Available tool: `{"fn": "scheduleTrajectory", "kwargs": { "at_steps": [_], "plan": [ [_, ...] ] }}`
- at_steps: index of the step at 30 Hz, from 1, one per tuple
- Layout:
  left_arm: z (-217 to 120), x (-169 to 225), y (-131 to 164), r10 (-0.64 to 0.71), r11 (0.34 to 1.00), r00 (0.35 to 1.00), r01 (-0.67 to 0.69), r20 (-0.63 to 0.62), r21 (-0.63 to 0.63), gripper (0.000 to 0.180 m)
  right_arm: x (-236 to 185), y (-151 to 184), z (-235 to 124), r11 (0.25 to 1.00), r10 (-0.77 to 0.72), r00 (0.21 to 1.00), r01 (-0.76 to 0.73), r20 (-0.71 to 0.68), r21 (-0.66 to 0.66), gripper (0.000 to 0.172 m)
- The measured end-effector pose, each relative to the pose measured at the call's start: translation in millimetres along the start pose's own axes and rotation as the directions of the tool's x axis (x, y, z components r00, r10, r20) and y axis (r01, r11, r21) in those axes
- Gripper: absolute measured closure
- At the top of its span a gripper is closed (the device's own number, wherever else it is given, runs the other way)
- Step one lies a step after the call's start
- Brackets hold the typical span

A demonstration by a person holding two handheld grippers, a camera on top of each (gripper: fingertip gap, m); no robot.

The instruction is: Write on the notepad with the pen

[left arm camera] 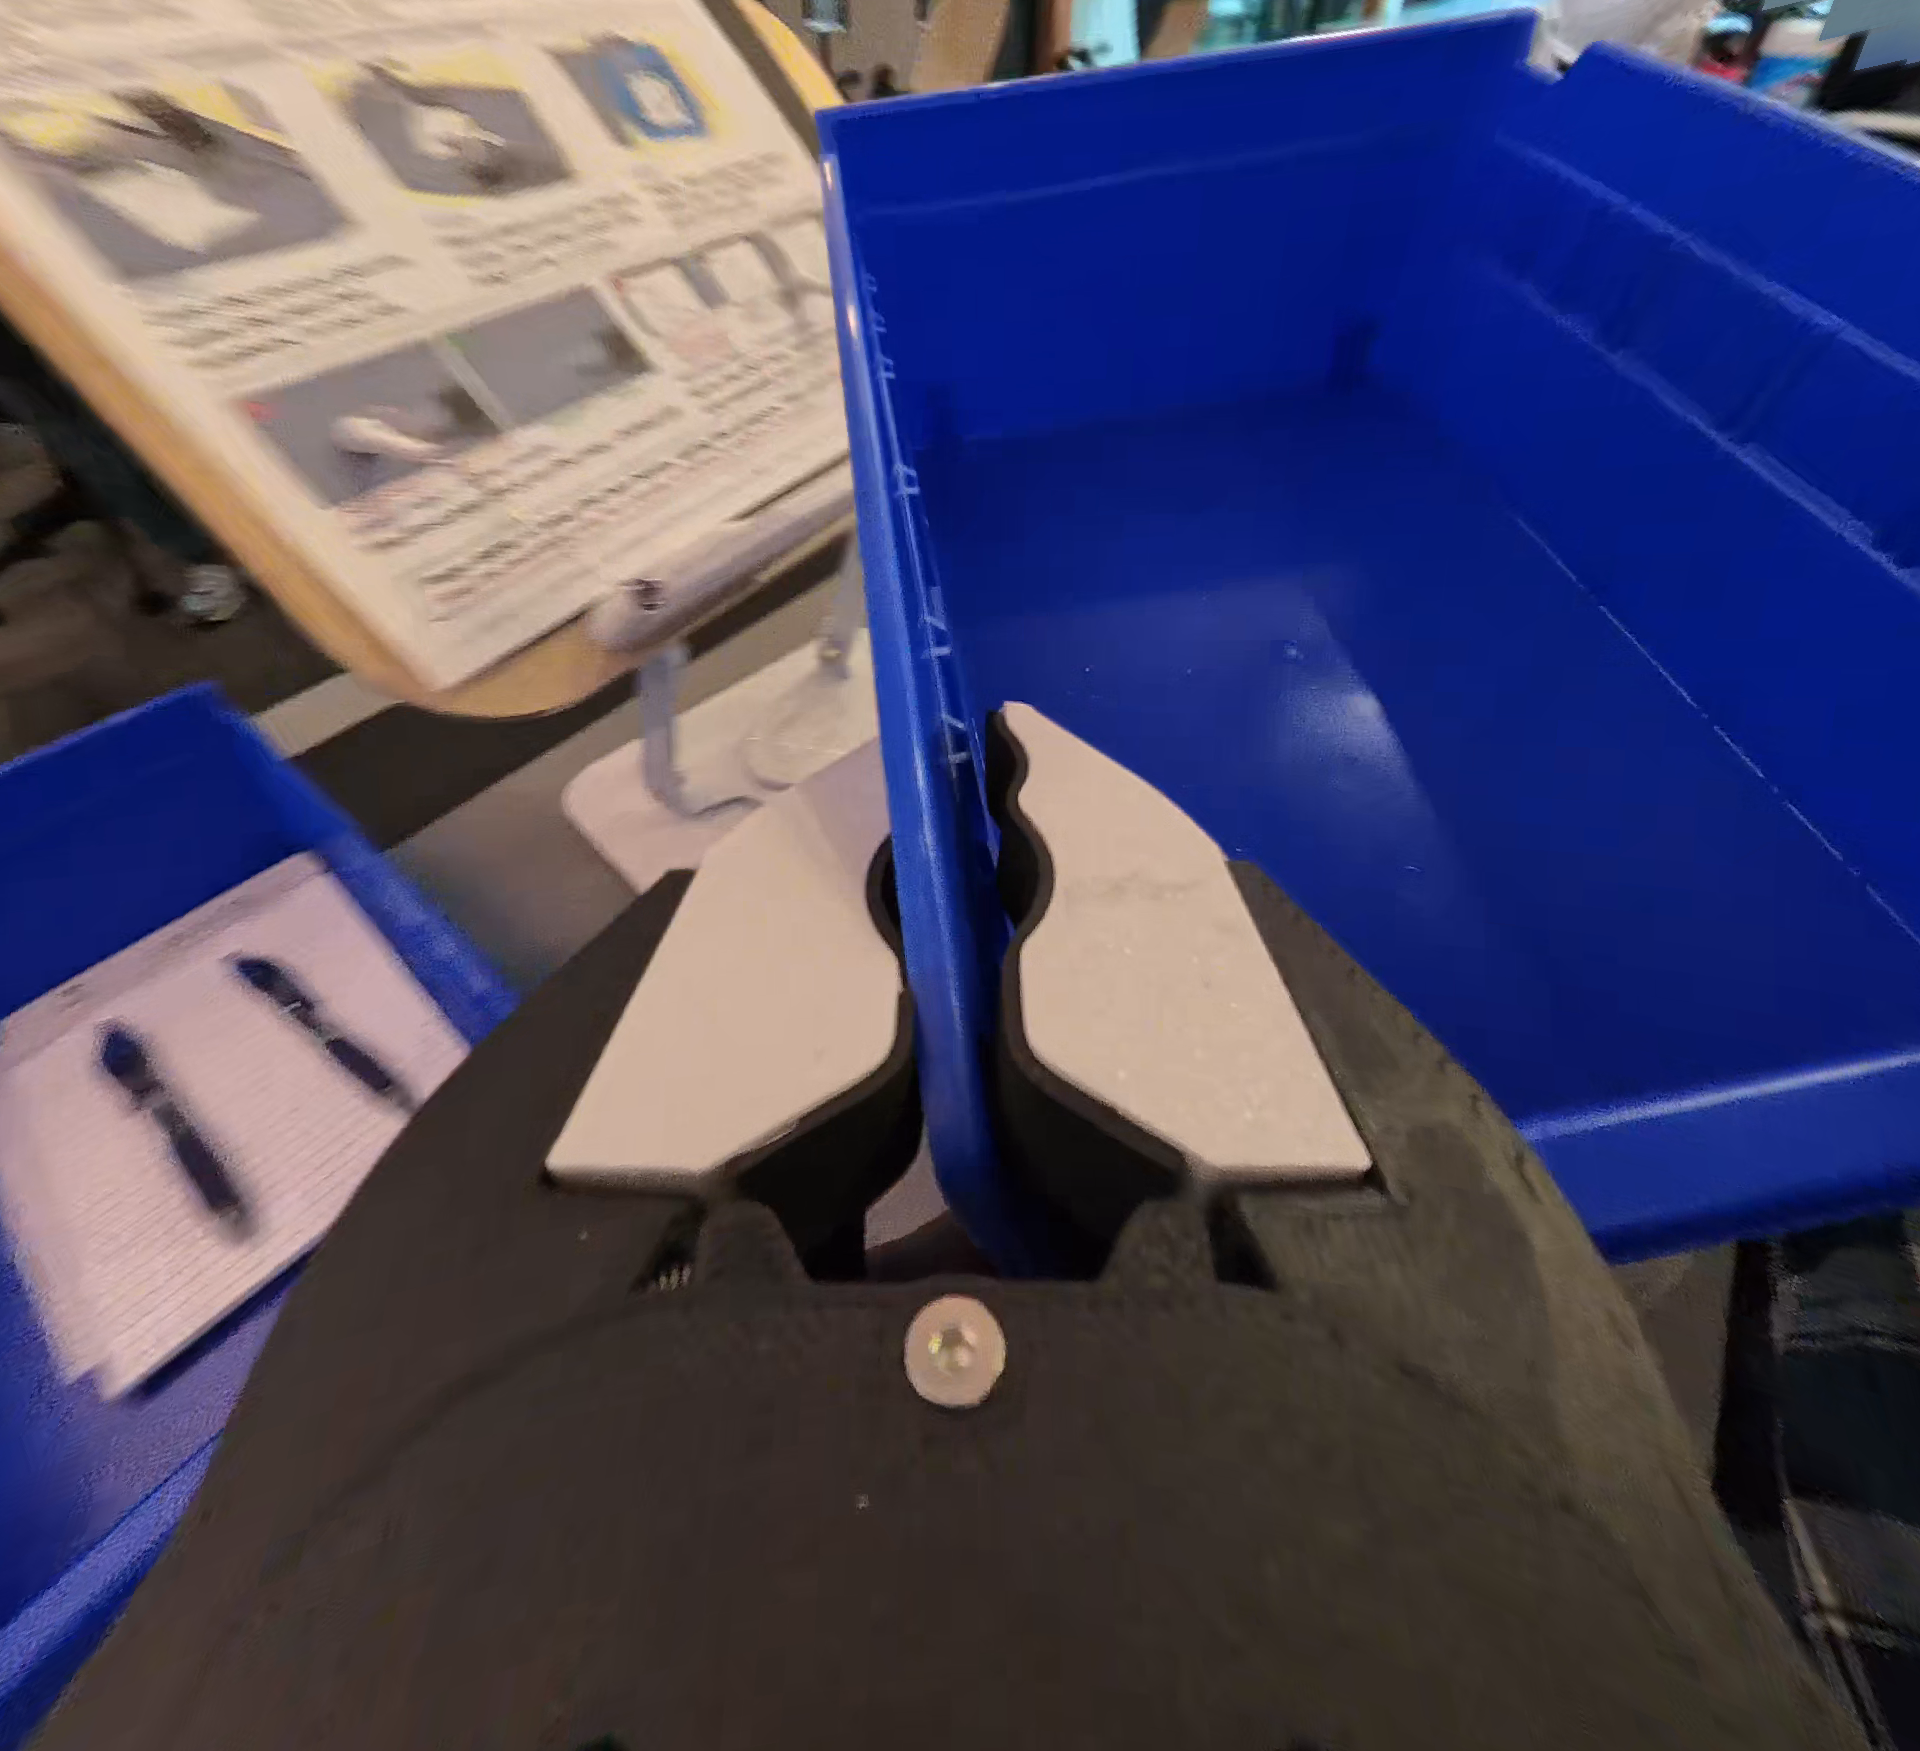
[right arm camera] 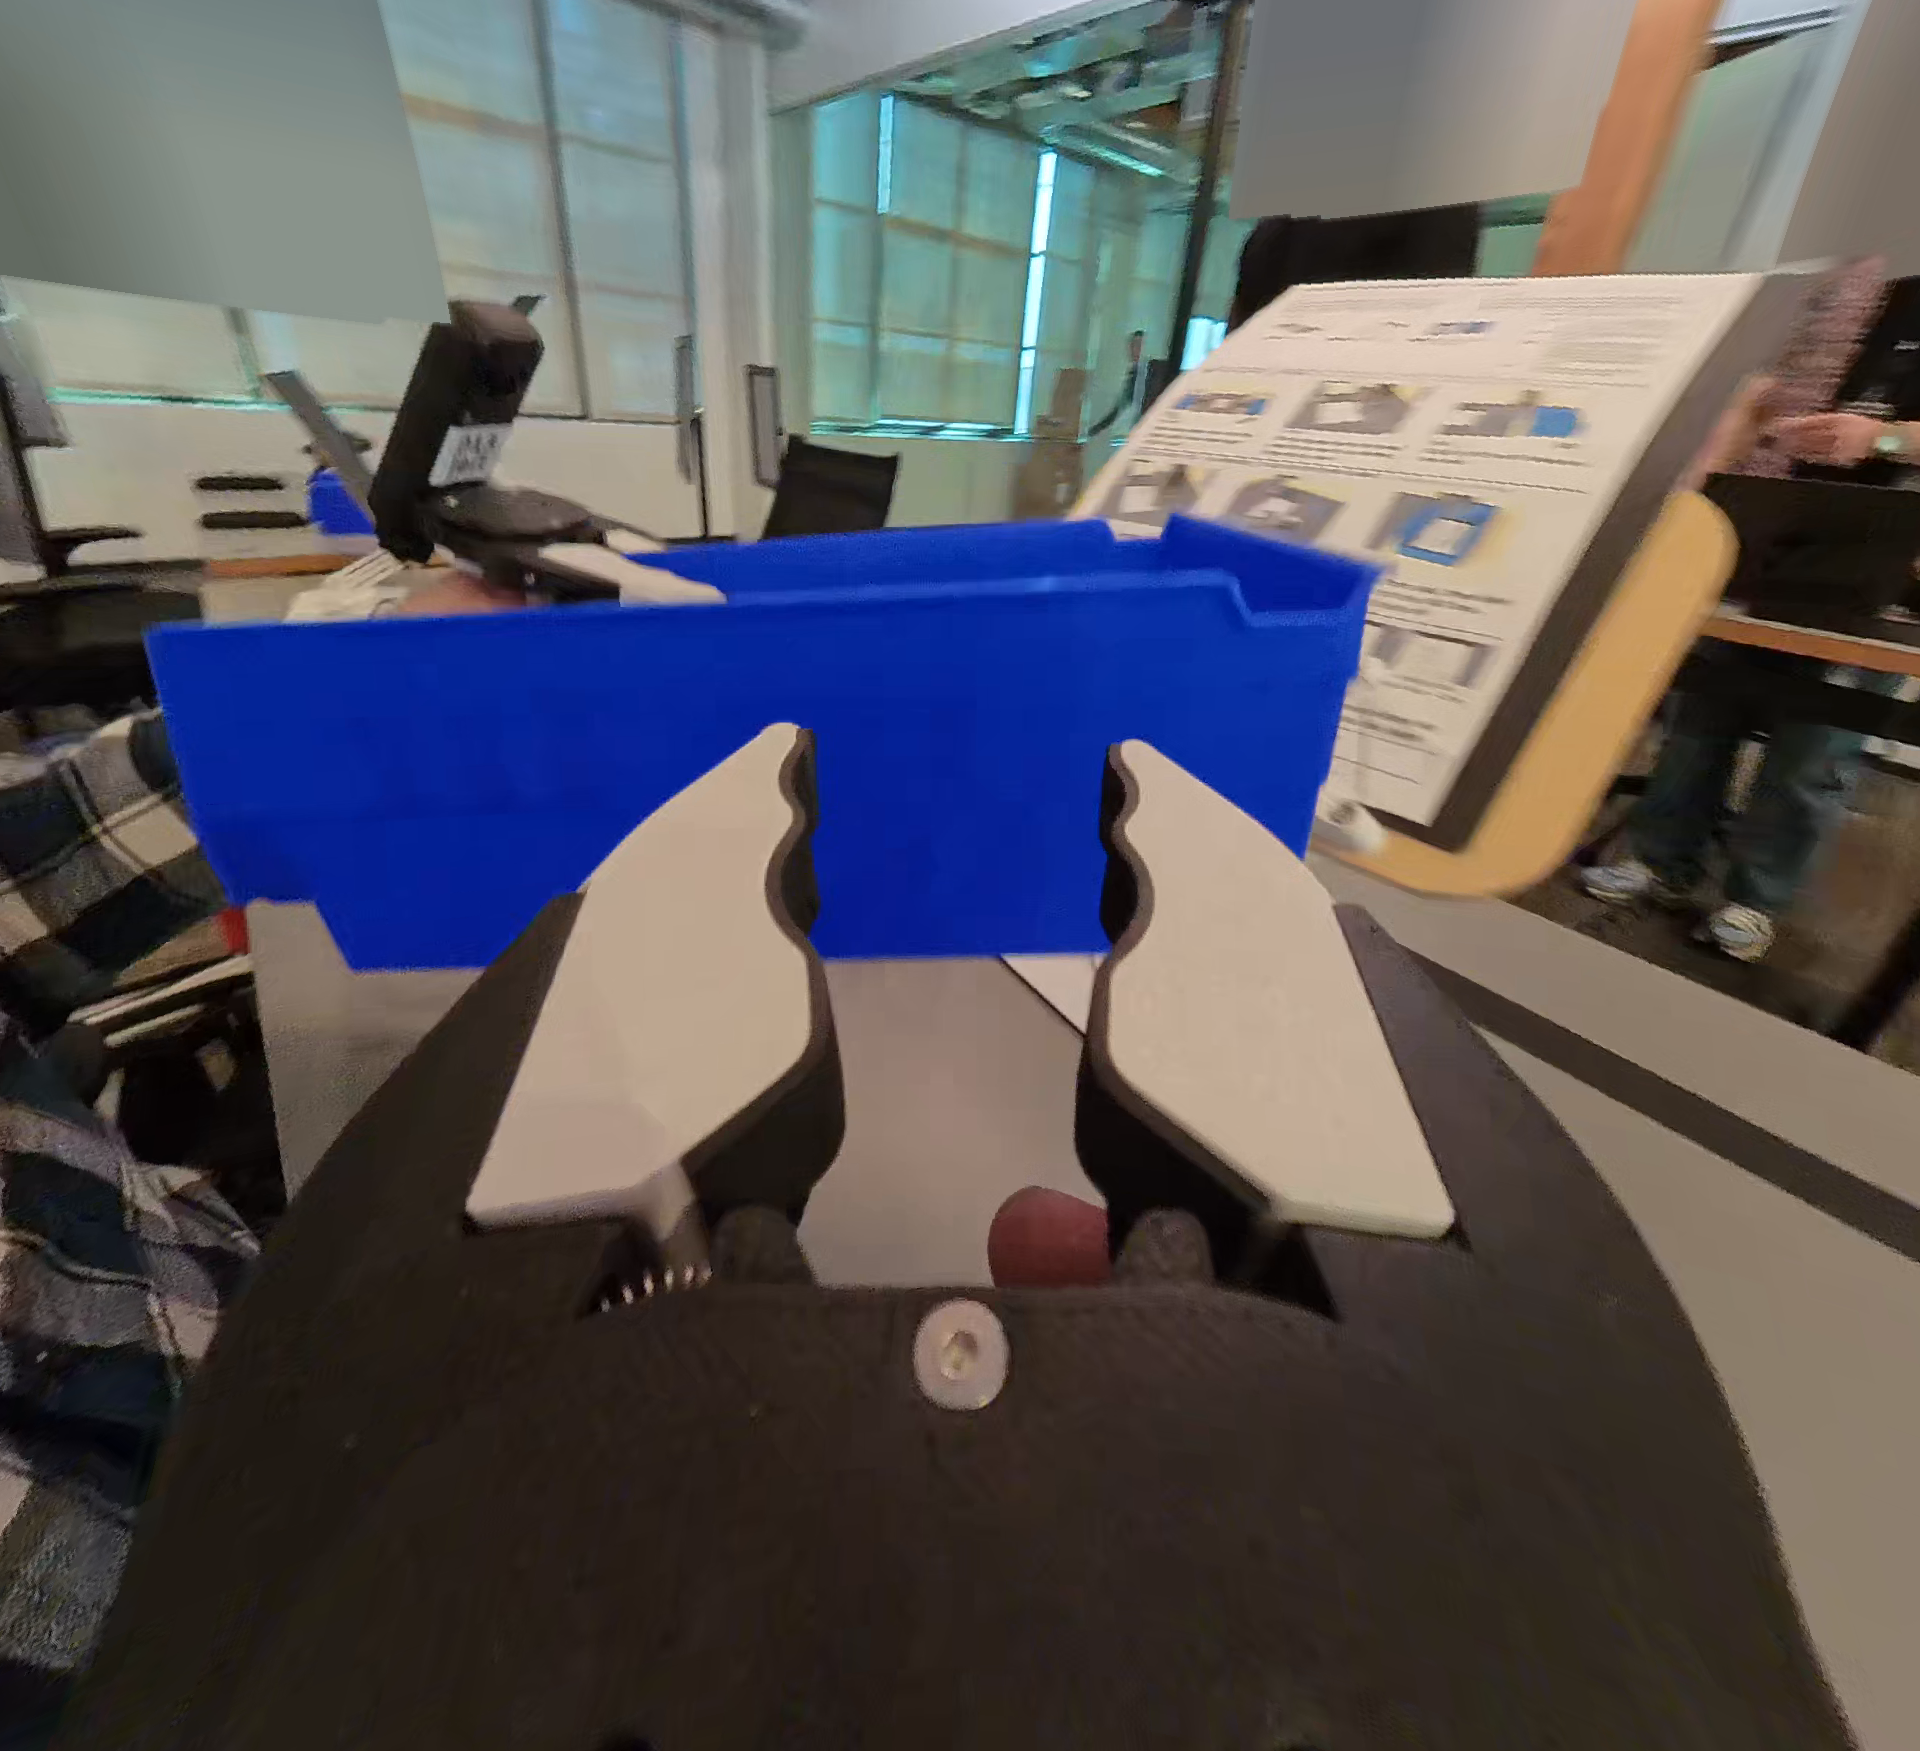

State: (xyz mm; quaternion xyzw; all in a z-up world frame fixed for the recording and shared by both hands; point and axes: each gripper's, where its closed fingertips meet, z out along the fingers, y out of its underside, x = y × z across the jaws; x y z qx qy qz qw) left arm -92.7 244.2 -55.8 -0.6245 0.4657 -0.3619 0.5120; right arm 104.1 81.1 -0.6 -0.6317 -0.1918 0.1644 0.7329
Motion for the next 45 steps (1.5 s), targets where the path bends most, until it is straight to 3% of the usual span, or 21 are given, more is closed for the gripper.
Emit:
{"fn": "scheduleTrajectory", "kwargs": {
  "at_steps": [8,17,22,27,31,34,37,45],
  "plan": [
    [129,64,49,-0.016,0.989,0.983,-0.011,-0.183,-0.146,0.171,36,35,-62,0.993,0.118,0.979,-0.12,-0.164,-0.005,0.112],
    [194,94,92,-0.049,0.973,0.982,0.006,-0.183,-0.229,0.171,55,97,-68,0.96,0.259,0.934,-0.278,-0.247,-0.042,0.097],
    [209,93,102,-0.042,0.974,0.99,0.01,-0.136,-0.228,0.17,57,121,-56,0.953,0.237,0.933,-0.278,-0.273,-0.123,0.086],
    [214,93,107,-0.057,0.974,0.99,0.027,-0.132,-0.223,0.168,63,125,-50,0.942,0.277,0.926,-0.315,-0.257,-0.119,0.082],
    [218,108,112,-0.071,0.973,0.98,0.027,-0.185,-0.229,0.152,80,132,-46,0.939,0.24,0.929,-0.296,-0.281,-0.175,0.07],
    [217,113,110,-0.086,0.974,0.971,0.035,-0.222,-0.224,0.144,86,125,-50,0.935,0.262,0.922,-0.316,-0.283,-0.161,0.074],
    [211,117,109,-0.128,0.971,0.951,0.063,-0.281,-0.229,0.133,76,127,-59,0.939,0.2,0.929,-0.272,-0.312,-0.209,0.073],
    [198,118,112,-0.155,0.971,0.919,0.074,-0.362,-0.228,0.129,35,154,-67,0.921,0.139,0.929,-0.248,-0.344,-0.299,0.074]
  ]
}}
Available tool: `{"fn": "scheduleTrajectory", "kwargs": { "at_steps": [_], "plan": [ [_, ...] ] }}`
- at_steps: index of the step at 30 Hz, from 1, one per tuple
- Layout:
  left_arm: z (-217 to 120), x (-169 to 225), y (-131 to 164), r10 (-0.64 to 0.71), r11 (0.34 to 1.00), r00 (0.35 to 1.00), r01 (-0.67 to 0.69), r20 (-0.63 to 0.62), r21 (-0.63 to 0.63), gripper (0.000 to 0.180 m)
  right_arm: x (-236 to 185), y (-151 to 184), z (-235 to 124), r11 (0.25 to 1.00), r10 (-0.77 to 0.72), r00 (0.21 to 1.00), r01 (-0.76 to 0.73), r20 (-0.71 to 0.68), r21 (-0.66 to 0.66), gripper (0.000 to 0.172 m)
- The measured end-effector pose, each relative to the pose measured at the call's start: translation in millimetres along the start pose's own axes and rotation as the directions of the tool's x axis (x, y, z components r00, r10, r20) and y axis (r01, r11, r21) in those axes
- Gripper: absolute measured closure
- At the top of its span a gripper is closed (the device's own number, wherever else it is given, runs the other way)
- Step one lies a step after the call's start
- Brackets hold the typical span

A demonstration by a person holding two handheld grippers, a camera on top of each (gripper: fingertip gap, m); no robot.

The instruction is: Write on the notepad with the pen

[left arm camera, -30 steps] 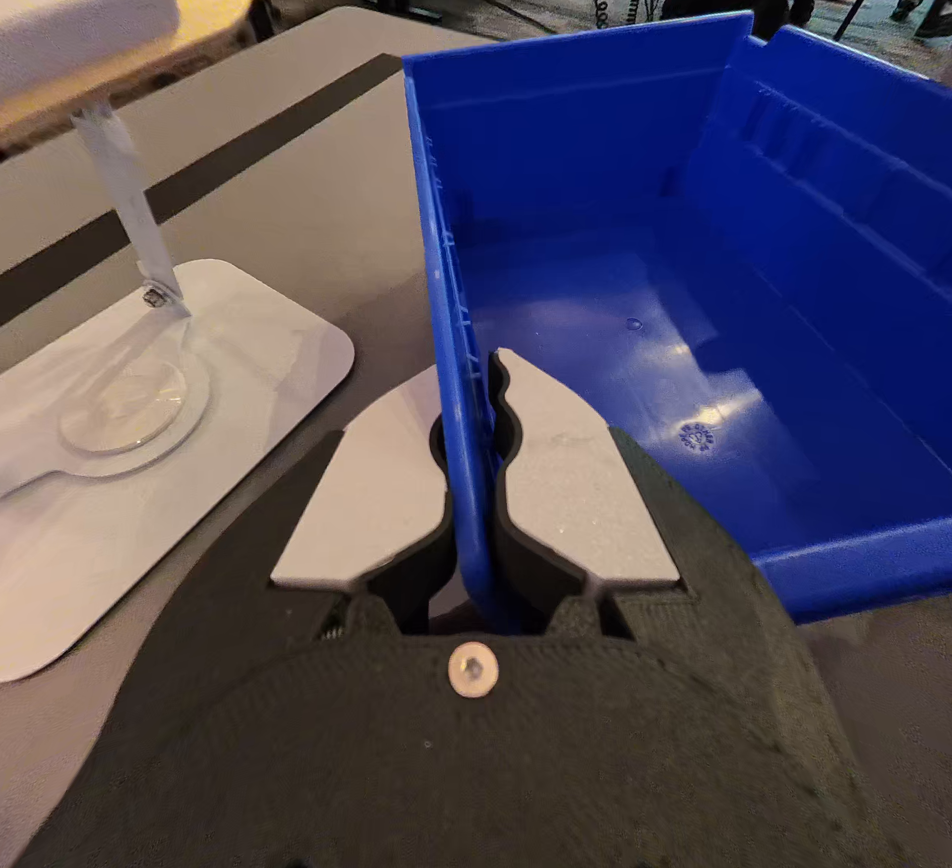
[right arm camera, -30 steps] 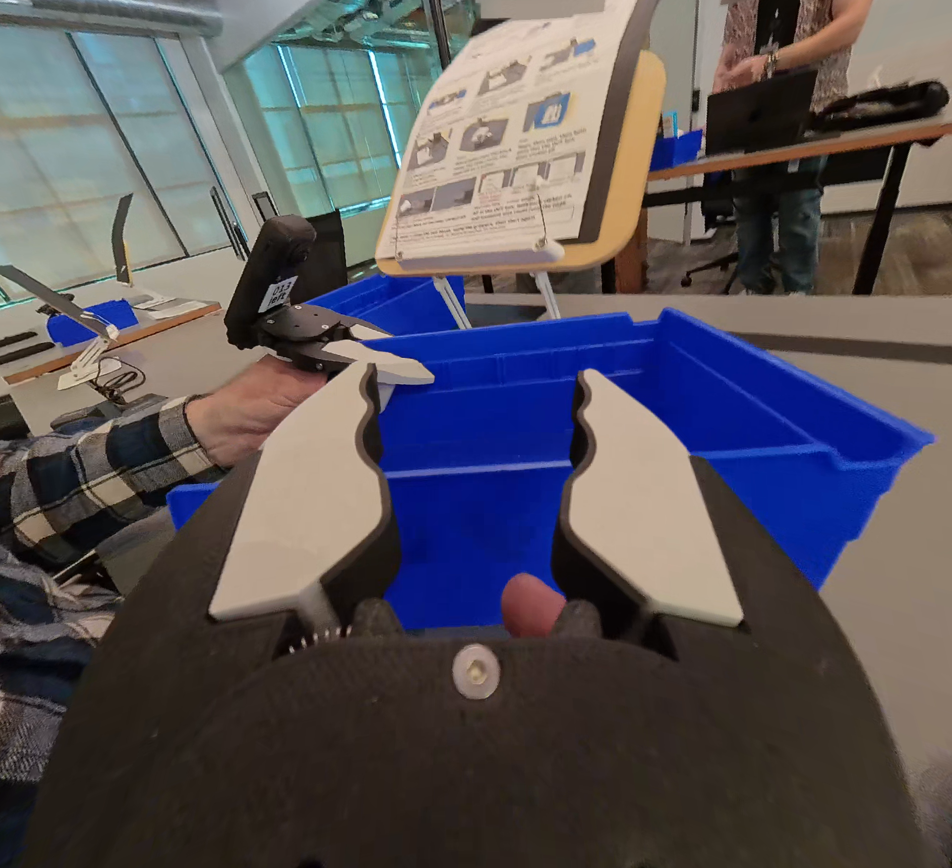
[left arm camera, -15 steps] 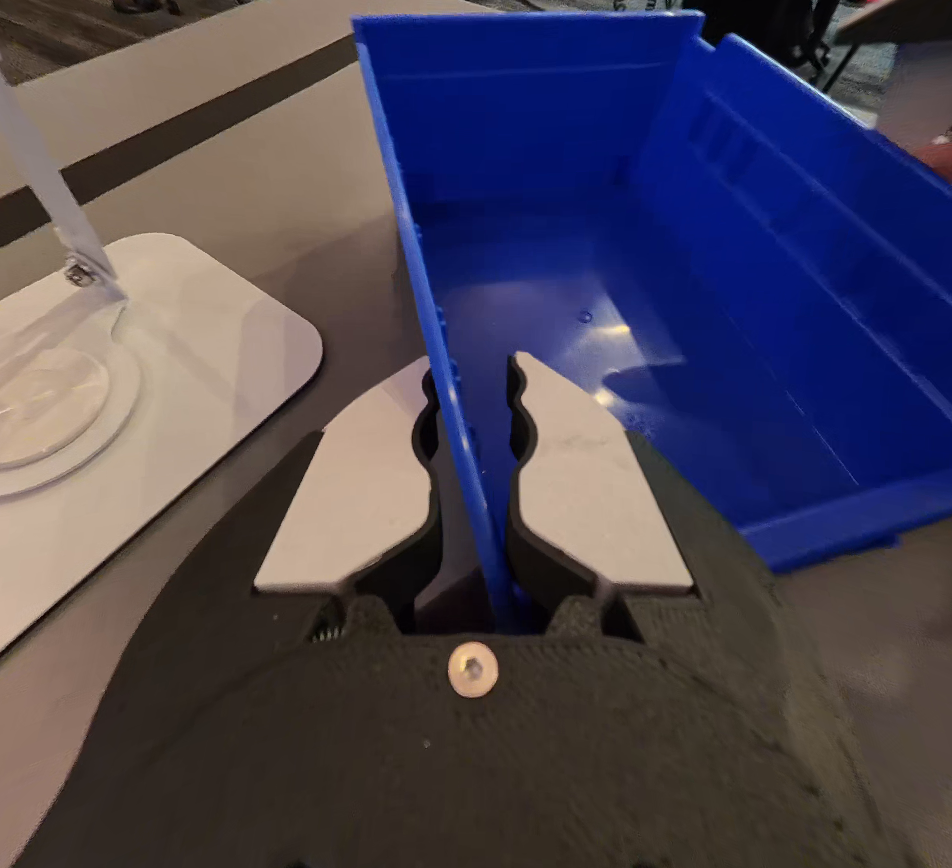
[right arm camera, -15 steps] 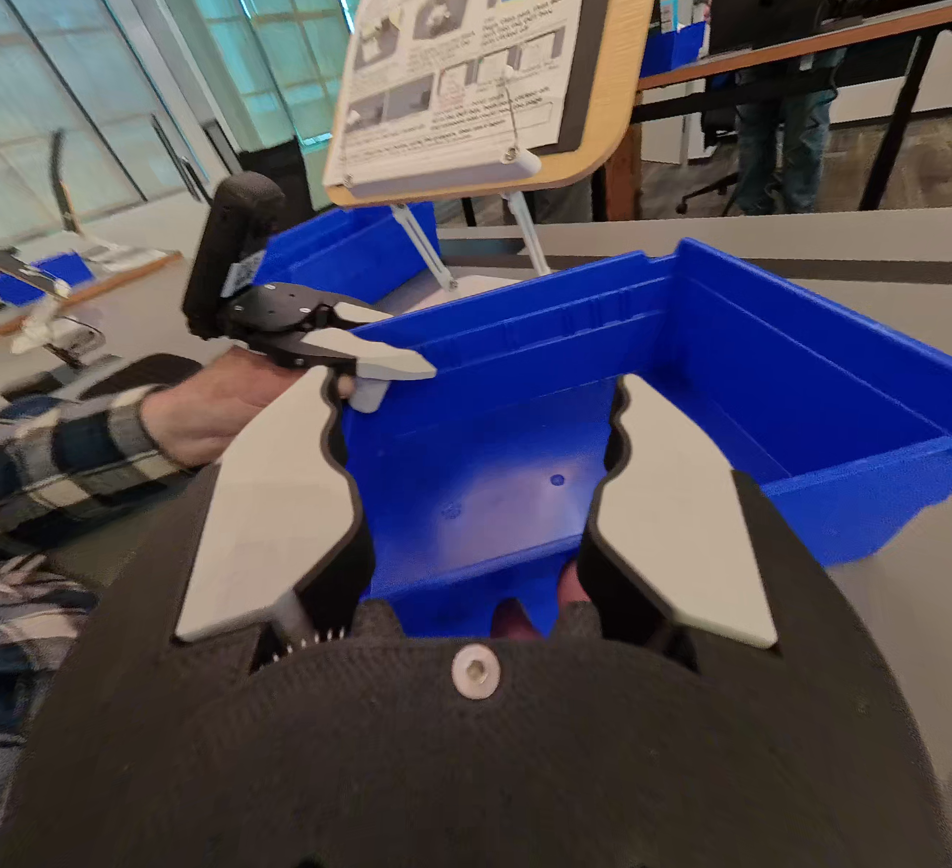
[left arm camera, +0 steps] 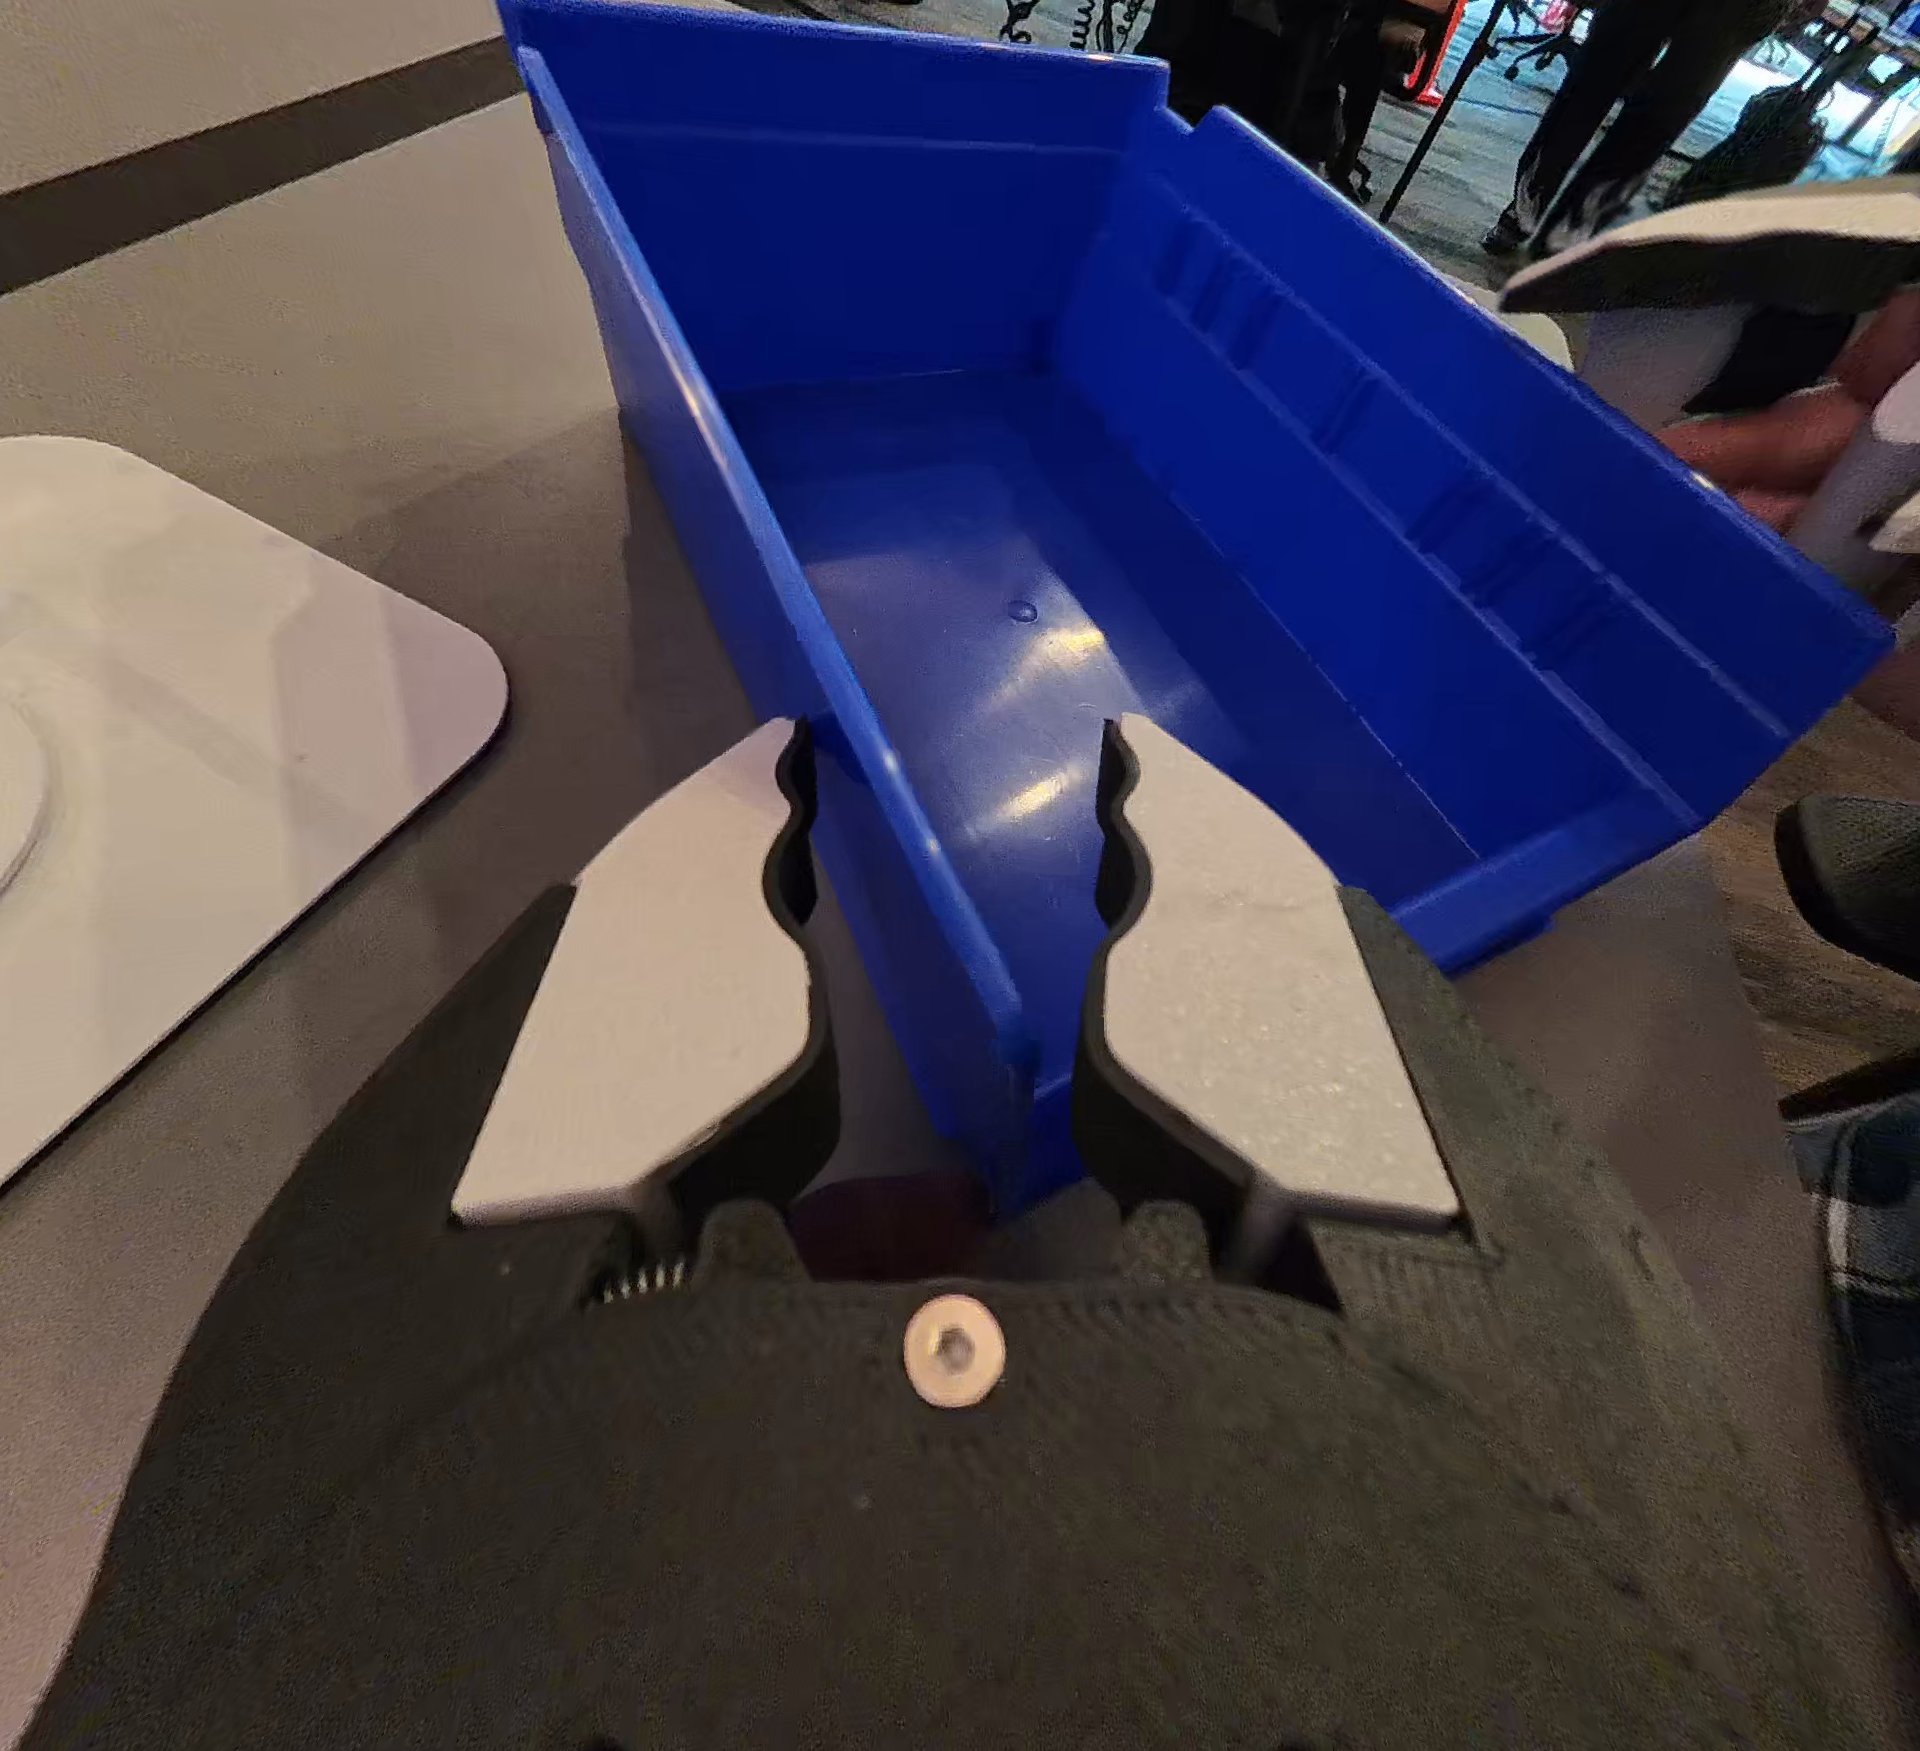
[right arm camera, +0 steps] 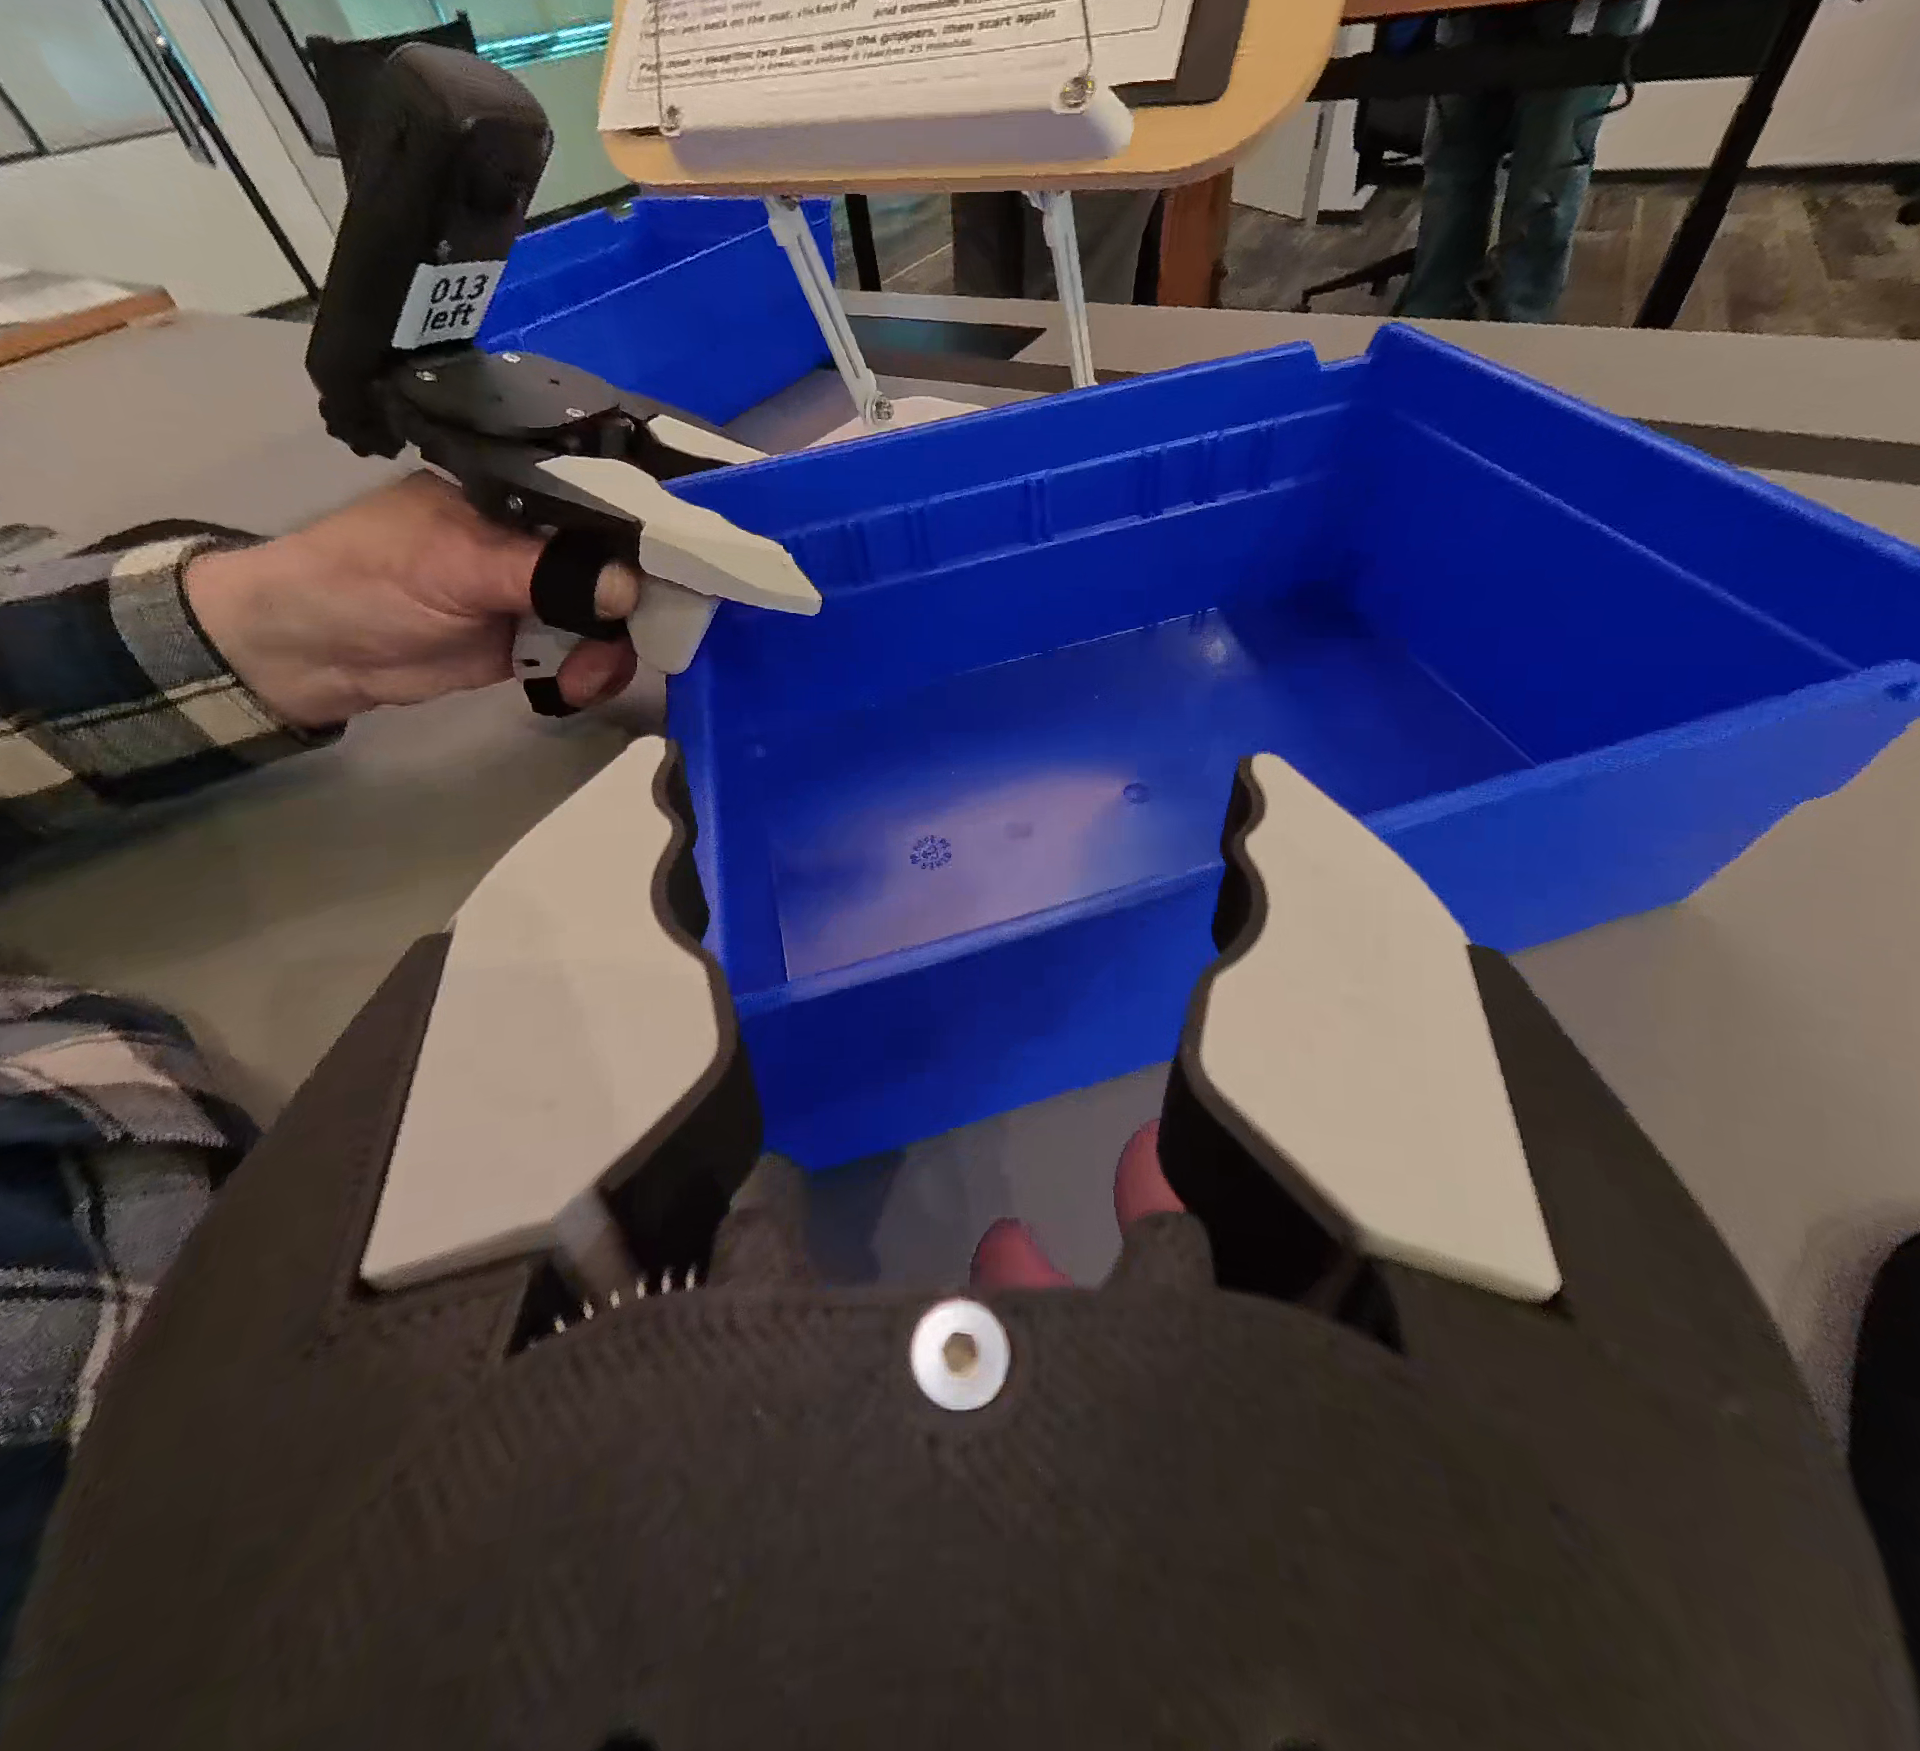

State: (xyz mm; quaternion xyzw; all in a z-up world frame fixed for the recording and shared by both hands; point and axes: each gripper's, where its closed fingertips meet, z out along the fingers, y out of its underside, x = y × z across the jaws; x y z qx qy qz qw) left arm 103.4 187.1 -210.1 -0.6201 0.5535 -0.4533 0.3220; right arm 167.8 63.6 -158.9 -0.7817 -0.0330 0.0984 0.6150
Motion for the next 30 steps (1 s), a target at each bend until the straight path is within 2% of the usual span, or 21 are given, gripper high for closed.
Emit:
{"fn": "scheduleTrajectory", "kwargs": {
  "at_steps": [5,11,17,23,30],
  "plan": [
    [0,3,1,-0.026,1.0,1.0,0.026,0.012,0.005,0.132,-14,5,0,0.997,0.075,0.996,-0.073,0.053,-0.036,0.071],
    [0,9,2,-0.045,0.999,0.999,0.045,-0.004,0.026,0.129,-14,16,4,0.997,-0.044,0.997,0.041,-0.056,-0.058,0.087],
    [2,18,3,-0.043,0.999,0.999,0.043,-0.018,0.033,0.125,3,16,7,0.994,-0.095,0.989,0.088,-0.114,-0.064,0.079],
    [7,20,0,-0.06,0.997,0.998,0.061,-0.019,0.05,0.119,27,10,8,0.997,-0.07,0.991,0.067,-0.118,-0.027,0.102],
    [25,12,-12,-0.128,0.987,0.992,0.129,-0.013,0.092,0.117,66,7,18,0.992,-0.091,0.985,0.076,-0.145,-0.103,0.122]
  ]
}}
